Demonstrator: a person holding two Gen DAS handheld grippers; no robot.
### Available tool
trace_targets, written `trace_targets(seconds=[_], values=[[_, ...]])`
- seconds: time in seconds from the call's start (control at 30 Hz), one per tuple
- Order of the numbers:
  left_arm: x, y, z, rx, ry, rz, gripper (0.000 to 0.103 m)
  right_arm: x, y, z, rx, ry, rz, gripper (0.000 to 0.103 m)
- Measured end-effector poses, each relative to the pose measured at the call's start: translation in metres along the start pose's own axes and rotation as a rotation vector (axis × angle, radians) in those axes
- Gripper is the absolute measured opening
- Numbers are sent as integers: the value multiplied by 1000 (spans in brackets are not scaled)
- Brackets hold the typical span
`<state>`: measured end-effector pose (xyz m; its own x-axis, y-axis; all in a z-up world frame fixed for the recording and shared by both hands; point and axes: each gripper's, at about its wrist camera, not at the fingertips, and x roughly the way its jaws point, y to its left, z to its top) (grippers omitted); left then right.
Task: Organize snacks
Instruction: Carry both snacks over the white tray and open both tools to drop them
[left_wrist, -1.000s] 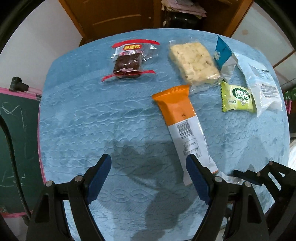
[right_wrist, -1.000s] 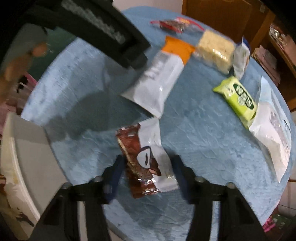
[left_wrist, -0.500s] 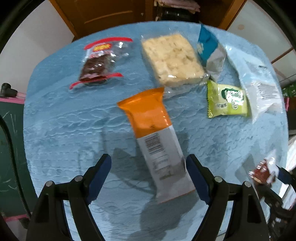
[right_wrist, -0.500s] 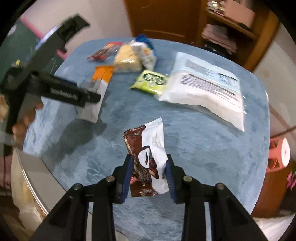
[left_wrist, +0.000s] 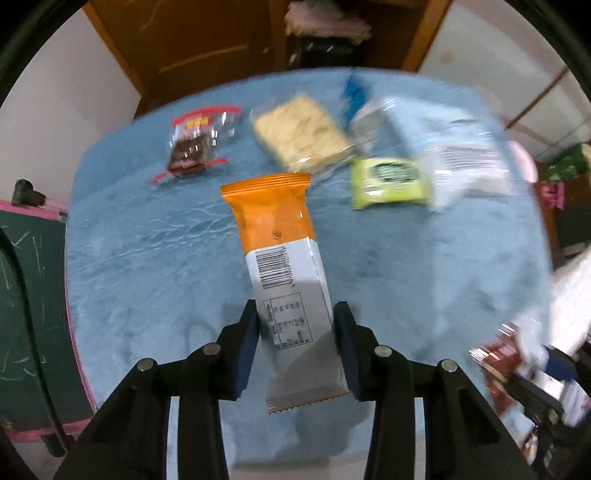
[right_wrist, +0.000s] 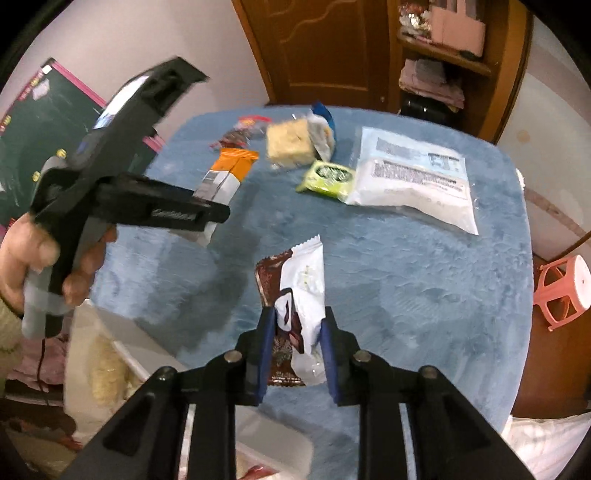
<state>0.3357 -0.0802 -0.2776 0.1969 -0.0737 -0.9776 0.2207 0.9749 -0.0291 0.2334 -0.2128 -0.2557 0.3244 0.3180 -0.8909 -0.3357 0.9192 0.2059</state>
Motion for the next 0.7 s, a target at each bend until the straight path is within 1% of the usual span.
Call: trace_targets(seconds=[0.13,0.17,0.2,0.27,0.3,0.33,0.4,0.43,0.47,0.57,0.63,0.7], values=[[-78,-7,-44,47,-99,-52,39,-39,19,-10,11,-86,31,23],[-93,-4,-60,56,-114,-57,39,-52,25,-16,13,-111,35,23],[-111,-8,-72,70,-131,-58,39,-60,30,-19,15,-126,39,23],[-140,-6,-98,102,-154,-47,39,-82,43,-33,17,-165,61,23],[-150,-13,-109,121,-162,-31,39,-89,48,-39,16,-175,73,23],[-161,-16,-128,147,-173,-7,40,-96,53,-46,14,-182,84,23],[-172,-25,-156,191,-181,52,40,-109,66,-65,-3,-193,102,23],[-176,-28,-172,217,-178,90,40,-114,73,-74,-18,-194,101,23],[-177,-32,-185,235,-169,109,40,-116,81,-82,-37,-193,94,23],[-173,-37,-213,254,-128,126,40,-114,102,-106,-104,-174,58,23],[-166,-40,-230,241,-89,128,41,-107,112,-119,-135,-145,45,23],[-157,-41,-244,220,-44,124,43,-98,120,-131,-151,-107,39,23]])
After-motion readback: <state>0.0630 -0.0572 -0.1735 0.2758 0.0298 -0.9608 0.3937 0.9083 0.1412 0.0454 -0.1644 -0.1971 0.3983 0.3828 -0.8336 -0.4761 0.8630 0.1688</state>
